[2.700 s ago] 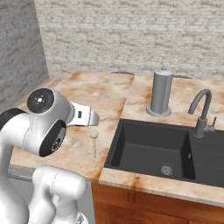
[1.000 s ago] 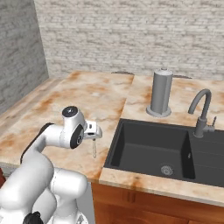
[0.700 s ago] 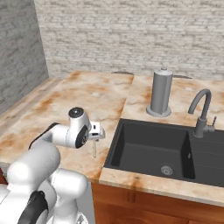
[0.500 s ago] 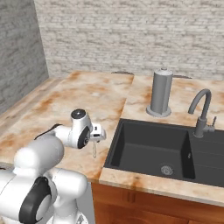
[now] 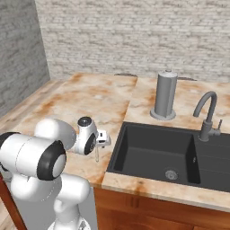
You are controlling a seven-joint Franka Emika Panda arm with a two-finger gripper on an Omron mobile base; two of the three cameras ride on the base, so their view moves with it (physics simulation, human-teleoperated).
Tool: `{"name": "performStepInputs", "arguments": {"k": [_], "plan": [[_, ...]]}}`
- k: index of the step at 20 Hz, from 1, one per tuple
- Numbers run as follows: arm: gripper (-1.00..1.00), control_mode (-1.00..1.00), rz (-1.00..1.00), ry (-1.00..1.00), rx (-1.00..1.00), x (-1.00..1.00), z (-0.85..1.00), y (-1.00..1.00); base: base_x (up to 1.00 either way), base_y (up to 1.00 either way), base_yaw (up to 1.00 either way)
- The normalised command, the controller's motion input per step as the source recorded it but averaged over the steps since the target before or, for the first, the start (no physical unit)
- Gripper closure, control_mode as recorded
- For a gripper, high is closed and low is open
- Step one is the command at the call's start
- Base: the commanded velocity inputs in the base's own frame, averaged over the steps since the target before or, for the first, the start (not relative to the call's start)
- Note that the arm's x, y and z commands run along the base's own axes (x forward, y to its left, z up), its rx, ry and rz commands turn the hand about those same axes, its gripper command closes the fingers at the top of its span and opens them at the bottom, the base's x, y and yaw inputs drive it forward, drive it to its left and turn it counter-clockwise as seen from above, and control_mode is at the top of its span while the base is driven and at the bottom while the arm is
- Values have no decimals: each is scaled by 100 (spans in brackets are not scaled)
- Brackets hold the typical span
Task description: Grab the spray bottle from the cabinet, then place it next to the cutting board for sanitizing. Then grab the dish brush from the countertop next to the sink and place it next to the cutting board.
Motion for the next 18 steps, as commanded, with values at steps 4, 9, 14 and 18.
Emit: {"name": "performStepInputs", "arguments": {"k": [4, 9, 14, 18], "plan": [[-100, -100, 1, 0, 0, 11, -35, 0, 0, 0, 0], [100, -100, 1, 0, 0, 14, -39, 0, 0, 0, 0], [100, -100, 1, 0, 0, 13, -49, 1, 0, 0, 0], [100, -100, 2, 0, 0, 3, -47, 19, 0, 0, 0]]}}
